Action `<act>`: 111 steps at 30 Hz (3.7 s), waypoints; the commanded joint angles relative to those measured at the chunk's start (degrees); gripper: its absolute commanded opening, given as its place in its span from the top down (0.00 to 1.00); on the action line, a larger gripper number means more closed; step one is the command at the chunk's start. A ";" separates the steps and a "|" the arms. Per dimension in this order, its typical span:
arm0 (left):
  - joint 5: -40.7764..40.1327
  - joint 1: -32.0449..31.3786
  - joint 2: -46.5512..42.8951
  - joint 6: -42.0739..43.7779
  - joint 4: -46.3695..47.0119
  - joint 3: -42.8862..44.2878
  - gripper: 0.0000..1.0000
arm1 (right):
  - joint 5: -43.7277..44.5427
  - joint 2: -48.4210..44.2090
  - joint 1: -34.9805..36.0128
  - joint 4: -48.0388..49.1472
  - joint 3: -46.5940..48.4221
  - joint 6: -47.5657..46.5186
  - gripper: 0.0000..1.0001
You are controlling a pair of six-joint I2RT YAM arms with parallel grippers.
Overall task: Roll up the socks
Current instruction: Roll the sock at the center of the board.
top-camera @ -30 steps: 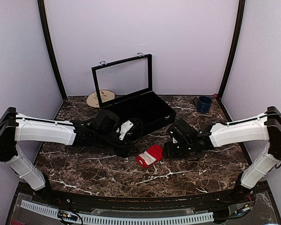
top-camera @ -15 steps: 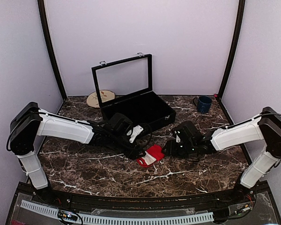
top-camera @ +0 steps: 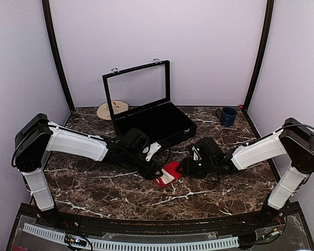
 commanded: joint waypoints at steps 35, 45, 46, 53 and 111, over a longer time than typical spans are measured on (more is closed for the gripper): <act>2.55 -1.46 -4.27 -5.06 -0.01 -7.72 0.44 | -4.62 0.37 0.20 0.50 -4.06 -2.76 0.55; 3.25 -1.63 -3.12 -6.54 -0.33 -6.43 0.45 | -6.77 -0.64 0.47 4.43 -8.00 -1.90 0.53; 3.28 -1.71 -3.09 -6.68 -0.35 -6.35 0.45 | -7.01 -0.08 0.57 4.85 -7.78 -1.86 0.53; 3.24 -1.98 -2.92 -7.05 -1.18 -5.39 0.45 | -8.38 3.15 1.98 7.41 -6.82 -0.67 0.53; 18.77 3.79 -2.00 -23.24 -6.85 7.73 0.48 | 54.52 7.36 32.11 -27.50 9.77 -24.77 1.00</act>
